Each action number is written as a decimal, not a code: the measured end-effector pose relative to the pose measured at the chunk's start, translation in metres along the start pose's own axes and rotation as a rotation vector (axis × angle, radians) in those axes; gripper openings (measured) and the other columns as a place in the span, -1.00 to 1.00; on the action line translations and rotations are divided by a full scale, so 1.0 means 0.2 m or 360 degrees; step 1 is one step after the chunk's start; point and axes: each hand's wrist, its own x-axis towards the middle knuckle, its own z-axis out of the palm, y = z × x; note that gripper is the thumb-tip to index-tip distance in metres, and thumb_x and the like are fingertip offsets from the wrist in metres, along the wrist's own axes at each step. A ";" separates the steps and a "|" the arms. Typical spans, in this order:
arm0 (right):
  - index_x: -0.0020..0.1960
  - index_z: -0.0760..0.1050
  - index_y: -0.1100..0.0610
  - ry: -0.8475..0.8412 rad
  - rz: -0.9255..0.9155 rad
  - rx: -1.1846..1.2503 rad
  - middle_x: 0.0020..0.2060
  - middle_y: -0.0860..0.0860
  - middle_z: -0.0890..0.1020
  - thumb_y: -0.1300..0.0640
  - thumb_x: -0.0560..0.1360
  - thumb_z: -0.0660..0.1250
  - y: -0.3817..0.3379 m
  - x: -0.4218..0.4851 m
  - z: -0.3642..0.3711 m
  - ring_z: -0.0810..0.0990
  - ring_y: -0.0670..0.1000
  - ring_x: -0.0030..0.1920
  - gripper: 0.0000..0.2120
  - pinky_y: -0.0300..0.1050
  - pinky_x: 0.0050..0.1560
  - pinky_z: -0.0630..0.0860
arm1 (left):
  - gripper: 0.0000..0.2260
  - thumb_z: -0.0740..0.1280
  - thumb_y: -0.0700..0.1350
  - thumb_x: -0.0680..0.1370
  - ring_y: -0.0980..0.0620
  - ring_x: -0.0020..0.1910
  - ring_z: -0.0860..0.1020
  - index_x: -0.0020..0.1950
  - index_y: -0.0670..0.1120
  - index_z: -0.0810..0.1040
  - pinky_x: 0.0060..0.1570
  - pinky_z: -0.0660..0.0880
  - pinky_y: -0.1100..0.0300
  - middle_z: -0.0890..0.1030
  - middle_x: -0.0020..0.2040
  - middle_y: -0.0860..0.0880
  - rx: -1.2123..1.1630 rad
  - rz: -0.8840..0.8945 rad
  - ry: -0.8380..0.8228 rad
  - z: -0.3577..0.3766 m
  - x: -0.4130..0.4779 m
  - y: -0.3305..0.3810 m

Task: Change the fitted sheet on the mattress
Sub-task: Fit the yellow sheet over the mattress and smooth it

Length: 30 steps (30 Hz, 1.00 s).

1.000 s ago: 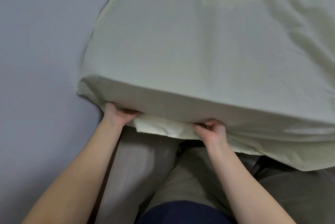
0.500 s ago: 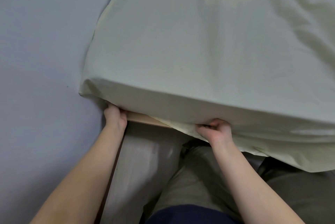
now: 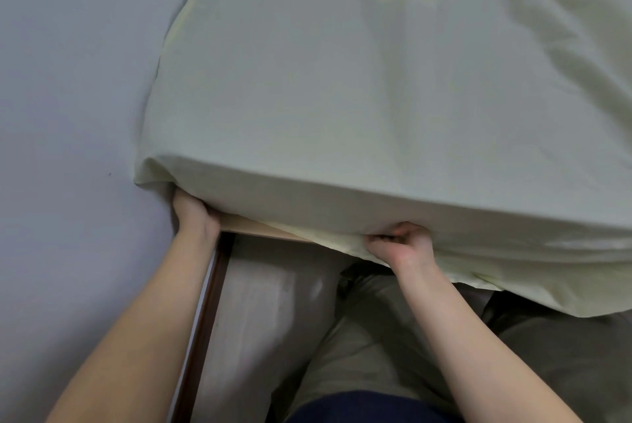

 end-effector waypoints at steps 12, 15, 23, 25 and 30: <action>-0.11 0.45 0.07 -0.0013 -0.0026 0.0077 0.20 -0.11 0.58 0.43 0.19 -0.06 0.01 0.02 0.00 0.55 0.05 0.27 -0.52 0.04 0.31 0.42 | -0.71 0.05 -0.32 0.64 -0.14 0.20 0.51 0.32 -0.31 0.40 0.26 0.42 0.06 0.52 0.17 -0.25 0.0021 -0.0892 -0.0029 0.09 -0.64 -0.49; -0.06 0.45 0.05 -0.0062 -0.0024 0.0078 0.14 -0.11 0.58 0.43 0.18 -0.06 0.01 0.02 0.01 0.53 0.04 0.29 -0.49 0.07 0.33 0.41 | -0.67 0.01 -0.38 0.62 -0.19 0.33 0.45 0.36 -0.35 0.36 0.38 0.34 0.01 0.48 0.27 -0.29 -0.0045 -0.0964 -0.0078 0.16 -0.66 -0.51; -0.08 0.42 0.02 -0.0036 -0.0004 0.0037 0.11 -0.17 0.53 0.40 0.25 -0.06 0.01 0.02 0.02 0.49 0.03 0.32 -0.56 0.12 0.34 0.37 | -0.64 -0.04 -0.55 0.49 -0.17 0.11 0.50 0.04 -0.32 0.48 0.36 0.36 0.00 0.51 0.06 -0.23 -0.0152 -0.1040 0.0009 0.24 -0.63 -0.56; 0.01 0.47 0.06 -0.0064 0.0037 -0.0074 0.12 -0.01 0.61 0.37 0.26 -0.04 0.01 0.00 0.03 0.53 0.16 0.24 -0.52 0.23 0.35 0.32 | -0.63 -0.07 -0.55 0.49 -0.13 -0.06 0.49 -0.09 -0.25 0.46 0.36 0.35 0.00 0.49 -0.08 -0.20 -0.0231 -0.1043 -0.0015 0.29 -0.59 -0.57; 0.08 0.44 0.03 0.0090 0.0050 -0.0189 0.08 0.11 0.58 0.37 0.18 -0.06 0.01 -0.01 0.04 0.51 0.21 0.14 -0.42 0.32 0.38 0.23 | -0.66 -0.03 -0.52 0.49 -0.05 -0.16 0.47 -0.13 -0.19 0.44 0.13 0.46 0.11 0.48 -0.17 -0.17 -0.0228 -0.0880 0.0040 0.34 -0.61 -0.62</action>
